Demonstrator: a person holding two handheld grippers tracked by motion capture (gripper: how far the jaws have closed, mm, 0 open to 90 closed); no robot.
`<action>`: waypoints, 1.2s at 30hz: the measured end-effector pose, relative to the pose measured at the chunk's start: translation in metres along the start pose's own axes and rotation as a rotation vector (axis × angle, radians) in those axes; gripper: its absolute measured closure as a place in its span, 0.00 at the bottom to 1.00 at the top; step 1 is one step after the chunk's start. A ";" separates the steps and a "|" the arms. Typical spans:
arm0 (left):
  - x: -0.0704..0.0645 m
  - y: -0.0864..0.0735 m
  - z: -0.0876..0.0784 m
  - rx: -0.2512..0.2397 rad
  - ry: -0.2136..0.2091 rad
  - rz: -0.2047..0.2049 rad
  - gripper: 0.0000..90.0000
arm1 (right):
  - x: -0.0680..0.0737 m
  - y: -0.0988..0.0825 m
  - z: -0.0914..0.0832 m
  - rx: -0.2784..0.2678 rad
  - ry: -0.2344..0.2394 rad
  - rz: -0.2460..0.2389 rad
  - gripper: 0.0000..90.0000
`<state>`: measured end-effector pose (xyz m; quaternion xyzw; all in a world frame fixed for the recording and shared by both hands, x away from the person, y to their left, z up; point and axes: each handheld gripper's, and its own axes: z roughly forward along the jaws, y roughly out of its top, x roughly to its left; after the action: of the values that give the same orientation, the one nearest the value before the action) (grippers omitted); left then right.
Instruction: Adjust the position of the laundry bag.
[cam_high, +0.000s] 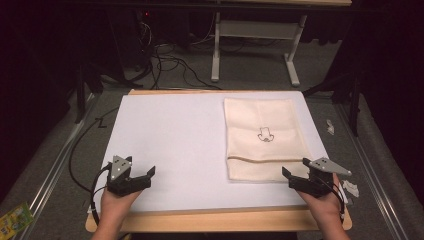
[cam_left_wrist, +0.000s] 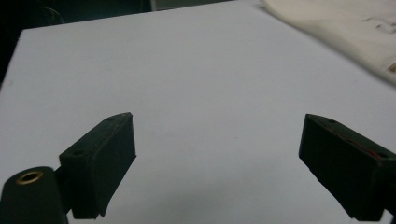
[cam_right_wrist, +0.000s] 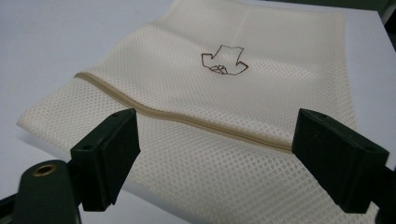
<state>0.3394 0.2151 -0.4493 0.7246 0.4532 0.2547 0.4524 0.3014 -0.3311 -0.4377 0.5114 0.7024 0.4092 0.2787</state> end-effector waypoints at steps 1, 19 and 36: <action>-0.002 0.002 0.000 0.003 -0.036 -0.021 0.13 | 0.001 0.000 -0.001 -0.003 0.002 0.007 0.17; -0.015 0.005 0.004 0.041 -0.087 0.031 0.20 | 0.036 0.007 0.025 0.035 0.090 -0.049 0.16; -0.009 0.000 0.002 0.030 -0.024 0.054 0.24 | 0.129 0.026 0.109 0.215 0.242 -0.185 0.13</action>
<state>0.3366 0.2058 -0.4496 0.7462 0.4318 0.2515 0.4399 0.3607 -0.1737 -0.4668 0.4186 0.8144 0.3631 0.1723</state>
